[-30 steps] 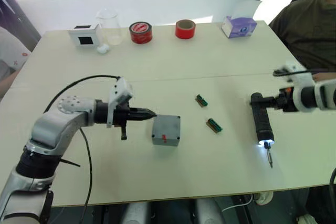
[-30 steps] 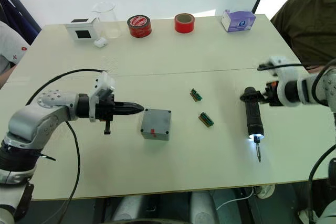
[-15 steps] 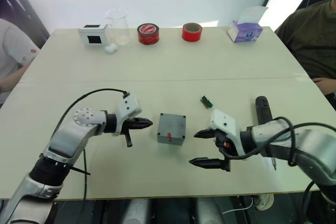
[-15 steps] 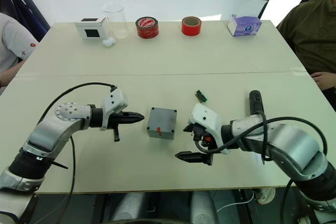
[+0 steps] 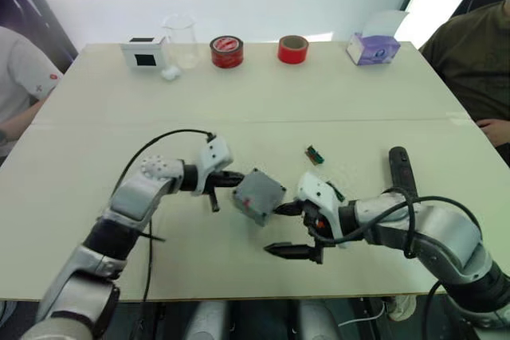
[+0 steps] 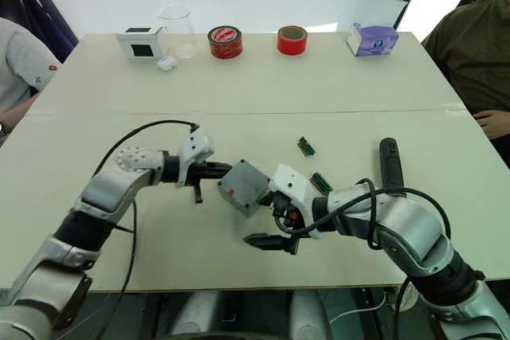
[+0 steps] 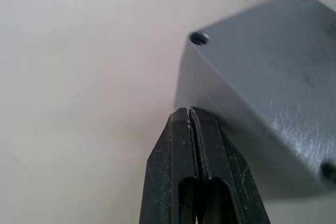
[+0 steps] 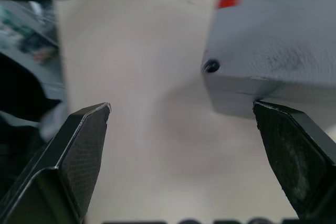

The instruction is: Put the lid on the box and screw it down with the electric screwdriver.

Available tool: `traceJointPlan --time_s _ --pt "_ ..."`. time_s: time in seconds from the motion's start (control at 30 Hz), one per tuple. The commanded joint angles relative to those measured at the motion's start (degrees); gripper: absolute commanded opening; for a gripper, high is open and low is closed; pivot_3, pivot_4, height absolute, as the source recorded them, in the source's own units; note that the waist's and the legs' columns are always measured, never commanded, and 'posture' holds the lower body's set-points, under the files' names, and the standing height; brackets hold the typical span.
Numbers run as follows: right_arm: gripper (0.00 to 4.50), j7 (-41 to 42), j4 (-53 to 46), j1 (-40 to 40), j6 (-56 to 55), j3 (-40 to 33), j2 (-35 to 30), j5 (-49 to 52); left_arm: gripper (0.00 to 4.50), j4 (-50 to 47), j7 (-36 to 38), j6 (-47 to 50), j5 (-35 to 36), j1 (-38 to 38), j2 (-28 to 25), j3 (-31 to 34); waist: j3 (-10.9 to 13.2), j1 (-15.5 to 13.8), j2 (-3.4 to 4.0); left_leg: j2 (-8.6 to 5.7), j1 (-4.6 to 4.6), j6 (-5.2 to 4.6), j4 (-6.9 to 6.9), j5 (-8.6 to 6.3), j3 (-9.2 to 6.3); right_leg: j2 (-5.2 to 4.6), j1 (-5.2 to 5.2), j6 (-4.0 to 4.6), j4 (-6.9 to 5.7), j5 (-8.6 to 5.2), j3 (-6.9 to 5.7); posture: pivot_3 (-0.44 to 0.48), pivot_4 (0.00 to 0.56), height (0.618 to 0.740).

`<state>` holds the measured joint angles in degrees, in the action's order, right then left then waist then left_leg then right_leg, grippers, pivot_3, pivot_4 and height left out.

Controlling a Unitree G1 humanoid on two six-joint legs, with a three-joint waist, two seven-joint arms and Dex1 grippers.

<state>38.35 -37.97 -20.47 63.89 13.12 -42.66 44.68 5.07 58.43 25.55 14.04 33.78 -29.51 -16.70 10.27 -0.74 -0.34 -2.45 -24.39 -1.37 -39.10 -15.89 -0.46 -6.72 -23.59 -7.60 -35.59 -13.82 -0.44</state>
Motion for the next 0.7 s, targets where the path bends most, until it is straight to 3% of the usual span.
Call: traceJointPlan --time_s 0.03,0.2,0.37,0.53,0.7 --pt "4.47 -0.2 -3.3 0.9 0.5 -4.3 -2.6 0.8 0.00 1.1 0.3 -3.0 -1.8 0.8 -0.8 1.1 0.0 0.2 0.00 0.00 0.01 0.00 0.00 0.00 0.00 0.00 -0.01 0.00 -0.01 0.00 0.00 0.000 0.150 0.740" --pt "4.47 3.1 -1.6 1.4 -3.3 -5.4 -10.3 -3.9 0.00 -2.0 0.6 -1.7 -2.5 -2.1 -6.1 3.5 0.0 0.3 0.01 0.06 0.01 0.00 0.02 0.00 0.04 0.02 -0.09 0.00 -0.09 0.00 0.01 0.000 0.150 0.740" --pt "4.47 4.9 5.5 -2.5 -9.2 0.5 -8.5 -10.8 0.00 -12.2 3.7 3.7 0.2 -9.7 -12.8 4.1 0.0 0.6 0.03 0.10 0.02 0.00 0.03 0.00 0.08 0.02 -0.10 0.00 -0.09 -0.01 0.04 0.000 0.150 0.740" --pt "4.47 7.0 8.4 -4.8 -11.9 4.7 -5.6 -14.5 0.00 -21.6 1.7 9.8 3.0 -15.4 -12.4 4.2 0.0 -0.1 0.03 0.06 0.00 0.00 0.00 0.00 0.07 -0.02 -0.08 0.01 -0.09 -0.01 0.07 0.000 0.150 0.740" --pt "4.47 8.3 6.9 -4.2 -11.1 5.1 -4.3 -14.1 0.00 -20.7 -3.2 10.1 1.5 -14.5 -8.1 4.0 0.0 0.0 0.03 0.01 0.02 0.00 -0.01 0.00 0.05 -0.05 -0.05 0.01 -0.10 -0.01 0.06 0.000 0.150 0.740"
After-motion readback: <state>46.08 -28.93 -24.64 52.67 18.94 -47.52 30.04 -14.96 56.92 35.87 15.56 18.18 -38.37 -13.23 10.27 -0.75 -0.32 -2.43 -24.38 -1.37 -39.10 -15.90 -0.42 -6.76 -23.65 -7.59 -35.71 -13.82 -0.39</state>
